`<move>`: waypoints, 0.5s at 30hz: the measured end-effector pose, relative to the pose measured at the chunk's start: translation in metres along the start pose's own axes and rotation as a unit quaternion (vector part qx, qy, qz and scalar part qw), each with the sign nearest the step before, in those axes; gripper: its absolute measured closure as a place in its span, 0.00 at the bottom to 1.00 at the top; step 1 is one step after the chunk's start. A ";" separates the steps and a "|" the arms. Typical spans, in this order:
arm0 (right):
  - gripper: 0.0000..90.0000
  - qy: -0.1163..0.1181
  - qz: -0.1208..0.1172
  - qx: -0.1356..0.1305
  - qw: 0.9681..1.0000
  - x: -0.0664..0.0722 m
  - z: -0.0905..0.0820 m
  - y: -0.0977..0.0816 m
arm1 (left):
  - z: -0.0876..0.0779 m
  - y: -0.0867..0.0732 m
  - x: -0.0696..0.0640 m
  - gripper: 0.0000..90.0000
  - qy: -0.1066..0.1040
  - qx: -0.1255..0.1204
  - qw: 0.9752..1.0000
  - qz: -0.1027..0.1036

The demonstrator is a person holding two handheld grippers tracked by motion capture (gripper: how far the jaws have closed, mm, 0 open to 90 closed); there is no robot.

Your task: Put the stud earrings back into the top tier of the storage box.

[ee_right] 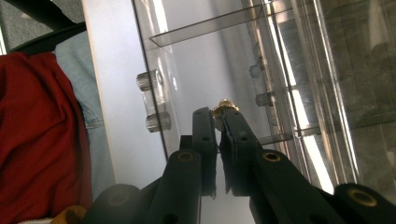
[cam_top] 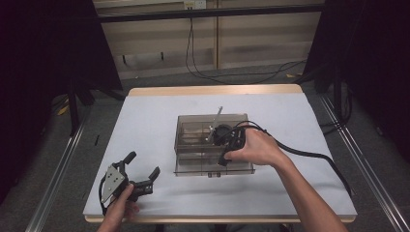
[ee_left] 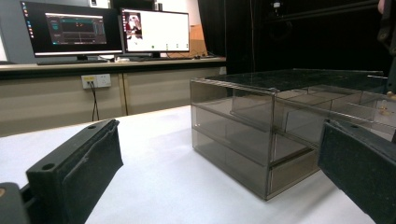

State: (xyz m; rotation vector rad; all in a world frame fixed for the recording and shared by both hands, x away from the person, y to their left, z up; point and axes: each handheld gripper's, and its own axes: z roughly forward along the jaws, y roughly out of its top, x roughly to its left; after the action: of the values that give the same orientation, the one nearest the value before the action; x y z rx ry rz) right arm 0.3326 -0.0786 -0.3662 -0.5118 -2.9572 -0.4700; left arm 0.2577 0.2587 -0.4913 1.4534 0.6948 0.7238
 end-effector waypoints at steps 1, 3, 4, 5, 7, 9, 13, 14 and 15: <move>0.94 0.003 0.000 0.003 1.000 0.000 0.001 0.001 | 0.000 0.000 0.000 0.00 0.000 0.000 1.000 -0.001; 0.94 0.001 0.001 0.002 1.000 -0.001 0.004 0.002 | 0.000 0.000 0.000 0.00 0.000 0.000 1.000 0.000; 0.93 -0.001 0.000 0.003 1.000 -0.002 0.005 0.002 | 0.000 0.000 0.000 0.00 -0.001 0.002 1.000 0.002; 0.92 0.001 0.005 0.004 1.000 -0.001 0.005 0.002 | 0.000 0.000 0.000 0.00 0.000 0.000 1.000 0.000; 0.91 -0.001 0.001 0.000 1.000 -0.002 0.007 0.002 | 0.000 0.000 0.000 0.00 0.001 -0.001 1.000 0.001; 0.91 0.000 0.001 -0.003 1.000 -0.001 0.006 0.002 | 0.000 0.000 0.000 0.00 0.000 -0.001 1.000 0.000; 0.90 -0.003 0.001 -0.014 1.000 -0.001 0.000 0.001 | 0.000 0.000 0.000 0.00 0.000 0.000 1.000 -0.001; 0.90 -0.004 0.005 -0.015 1.000 0.000 -0.001 0.000 | 0.000 0.000 0.000 0.00 0.000 -0.001 1.000 -0.002; 0.90 -0.004 0.004 -0.016 1.000 0.000 -0.003 0.000 | 0.000 0.000 0.000 0.00 0.001 -0.001 1.000 0.000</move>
State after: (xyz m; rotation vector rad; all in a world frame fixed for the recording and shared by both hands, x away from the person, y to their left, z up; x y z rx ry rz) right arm 0.3330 -0.0797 -0.3639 -0.5294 -2.9591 -0.5179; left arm 0.2578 0.2588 -0.4912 1.4522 0.6953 0.7257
